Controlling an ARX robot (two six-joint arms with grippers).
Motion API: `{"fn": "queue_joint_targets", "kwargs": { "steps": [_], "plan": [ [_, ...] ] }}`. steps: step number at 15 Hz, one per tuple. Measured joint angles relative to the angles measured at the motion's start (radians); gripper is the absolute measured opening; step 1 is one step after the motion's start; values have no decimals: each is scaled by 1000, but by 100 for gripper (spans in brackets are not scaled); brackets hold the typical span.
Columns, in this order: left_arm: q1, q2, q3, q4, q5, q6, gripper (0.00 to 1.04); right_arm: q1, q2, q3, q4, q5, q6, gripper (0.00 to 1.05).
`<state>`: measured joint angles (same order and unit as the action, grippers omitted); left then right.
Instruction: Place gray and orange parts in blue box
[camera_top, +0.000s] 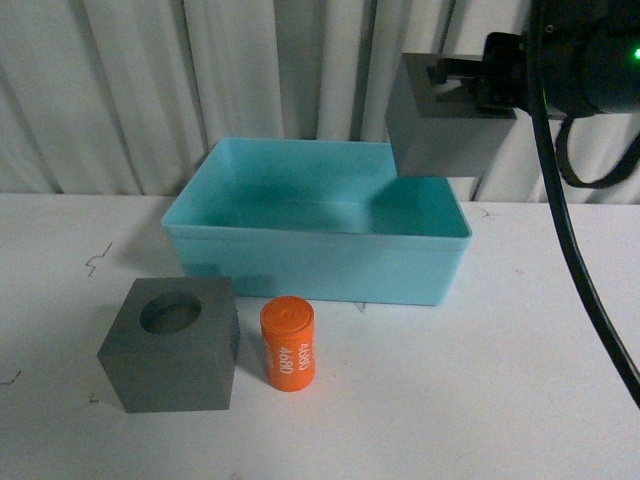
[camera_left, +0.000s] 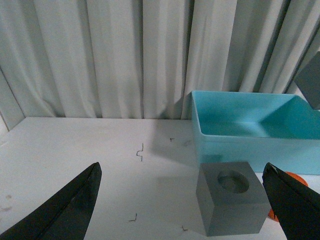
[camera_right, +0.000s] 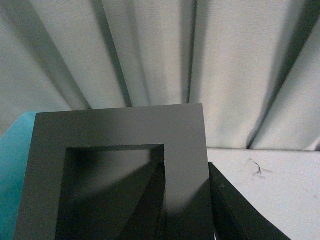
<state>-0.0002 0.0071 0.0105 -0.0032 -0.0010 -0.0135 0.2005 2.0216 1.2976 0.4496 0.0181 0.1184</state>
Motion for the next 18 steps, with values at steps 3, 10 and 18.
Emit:
{"fn": "queue_joint_targets", "kwargs": {
  "steps": [3, 10, 18],
  "plan": [
    [0, 0, 0, 0, 0, 0, 98, 16, 48, 56, -19, 10, 5, 19],
    [0, 0, 0, 0, 0, 0, 98, 70, 269, 237, -169, 102, 75, 18],
    [0, 0, 0, 0, 1, 0, 98, 93, 286, 305, -150, 228, 100, 81]
  ]
}}
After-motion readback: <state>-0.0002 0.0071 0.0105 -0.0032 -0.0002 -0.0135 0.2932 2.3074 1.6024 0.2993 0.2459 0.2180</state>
